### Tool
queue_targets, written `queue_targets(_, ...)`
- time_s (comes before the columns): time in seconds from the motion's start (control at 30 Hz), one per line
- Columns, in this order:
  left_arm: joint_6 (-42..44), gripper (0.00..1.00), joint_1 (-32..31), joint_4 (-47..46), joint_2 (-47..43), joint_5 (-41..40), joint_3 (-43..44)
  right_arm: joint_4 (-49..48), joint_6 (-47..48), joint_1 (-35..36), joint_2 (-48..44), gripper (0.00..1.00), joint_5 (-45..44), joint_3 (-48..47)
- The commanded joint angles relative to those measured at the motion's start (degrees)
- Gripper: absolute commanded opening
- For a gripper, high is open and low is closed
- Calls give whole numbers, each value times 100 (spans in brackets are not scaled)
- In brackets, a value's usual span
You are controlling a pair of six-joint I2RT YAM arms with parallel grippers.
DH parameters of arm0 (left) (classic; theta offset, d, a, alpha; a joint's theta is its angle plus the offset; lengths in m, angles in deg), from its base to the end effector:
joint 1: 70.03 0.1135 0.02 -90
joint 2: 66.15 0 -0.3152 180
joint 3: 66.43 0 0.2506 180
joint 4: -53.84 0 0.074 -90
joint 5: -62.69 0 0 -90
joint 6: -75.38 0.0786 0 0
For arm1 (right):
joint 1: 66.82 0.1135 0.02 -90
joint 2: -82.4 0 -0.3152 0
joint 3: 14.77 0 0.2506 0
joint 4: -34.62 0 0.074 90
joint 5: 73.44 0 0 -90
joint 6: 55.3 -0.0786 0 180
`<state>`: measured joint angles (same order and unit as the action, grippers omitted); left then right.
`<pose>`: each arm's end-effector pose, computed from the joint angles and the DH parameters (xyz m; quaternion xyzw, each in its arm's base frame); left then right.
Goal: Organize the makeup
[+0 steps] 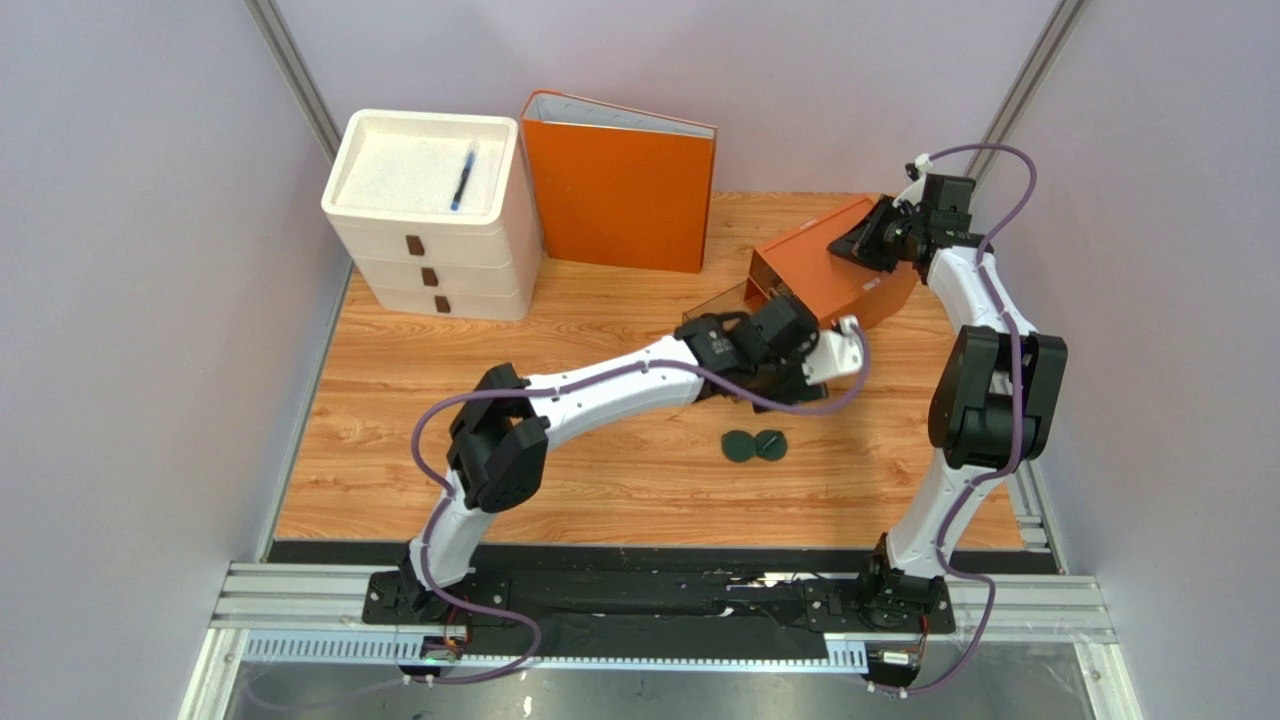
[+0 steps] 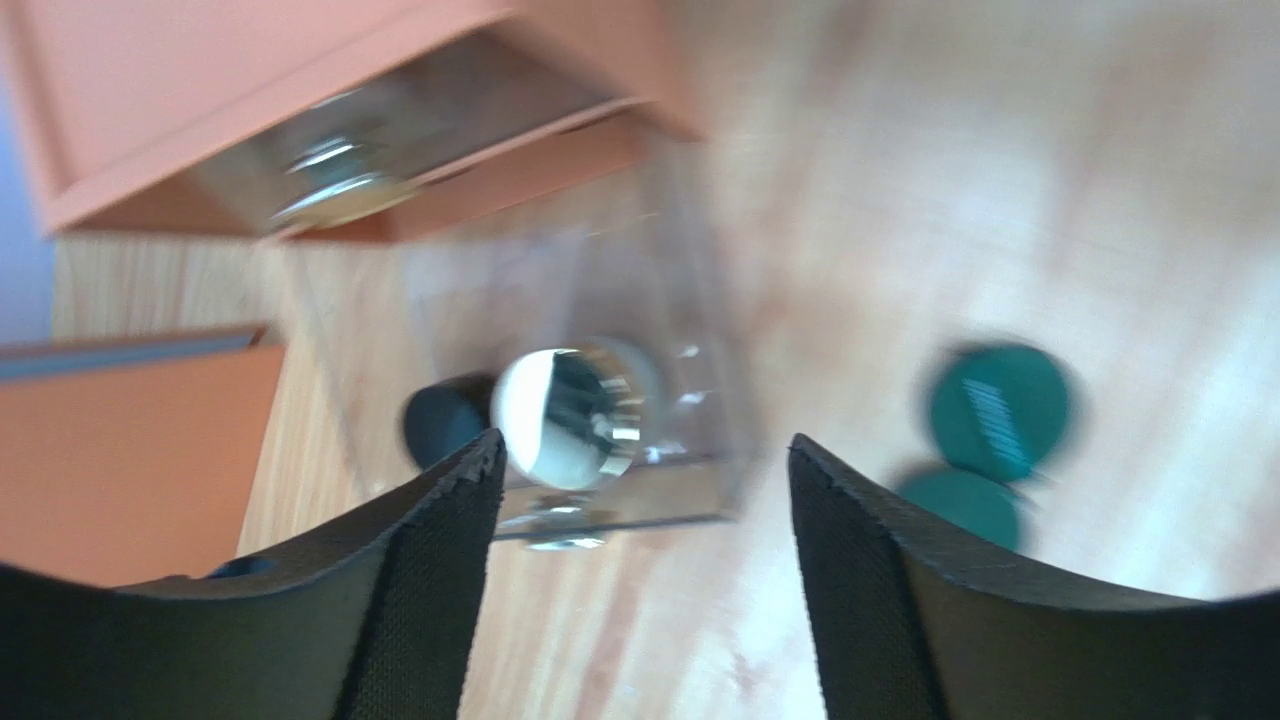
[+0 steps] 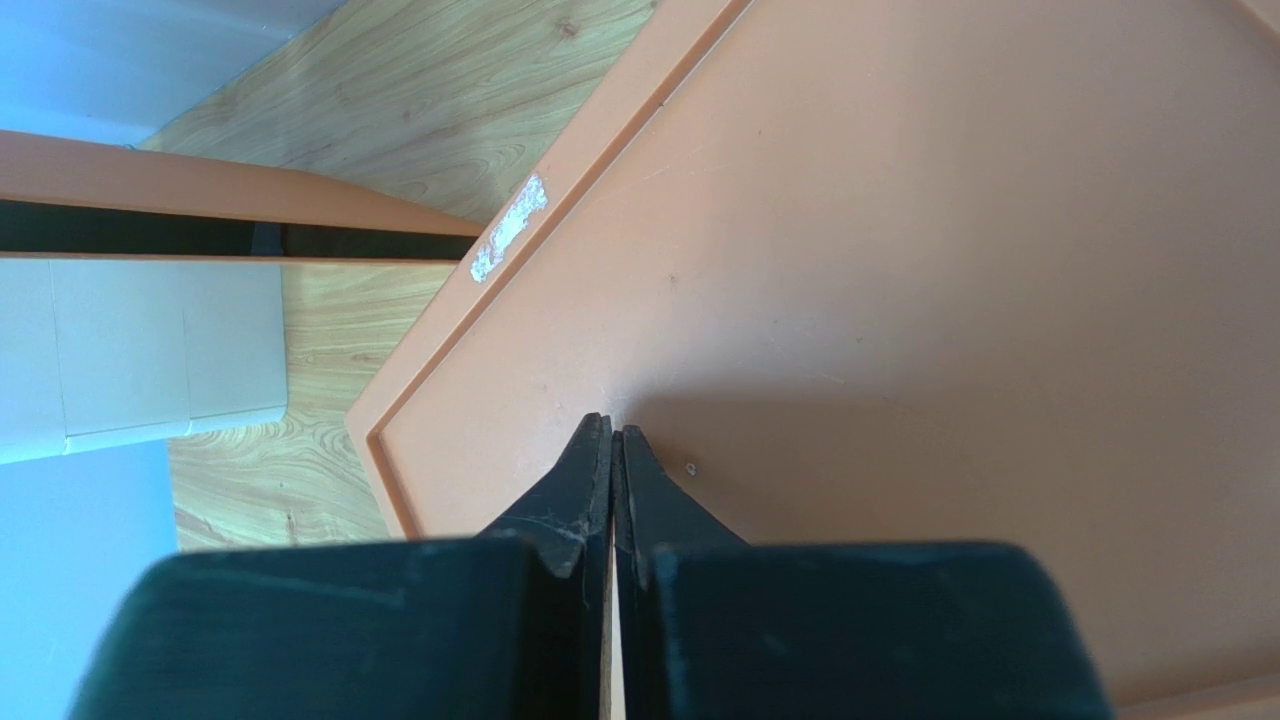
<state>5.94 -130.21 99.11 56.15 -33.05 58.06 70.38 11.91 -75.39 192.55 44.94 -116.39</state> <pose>0.2803 -0.4733 0.2855 0.5782 0.7109 -0.0915 0.3896 0.4791 -0.0344 0.2723 0.1498 0.8859 0.2708 0.3457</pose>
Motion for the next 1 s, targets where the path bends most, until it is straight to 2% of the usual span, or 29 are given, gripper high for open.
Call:
queue_targets(0.0,686,73,-669,22,-312,424,-664,1869,283,146,806,0,-615,656)
queue_targets(0.23,450,74,-785,-110,205,996,-868,1826,257,146,833,0,-588,691)
queue_targets(0.47,98,75,-478,-277,663,1092,-614,1773,231,146,815,0,-553,752)
queue_targets(0.67,-289,74,-231,-329,1023,1505,-341,1773,222,146,789,0,-544,779)
queue_targets(0.8,-298,61,-213,-295,1050,1899,-358,1808,231,146,824,0,-553,735)
queue_targets(0.9,-254,37,-213,-216,1015,2137,-437,1799,240,146,842,0,-562,735)
queue_targets(0.97,-184,30,-248,-206,980,2199,-515,1817,248,146,859,0,-571,726)
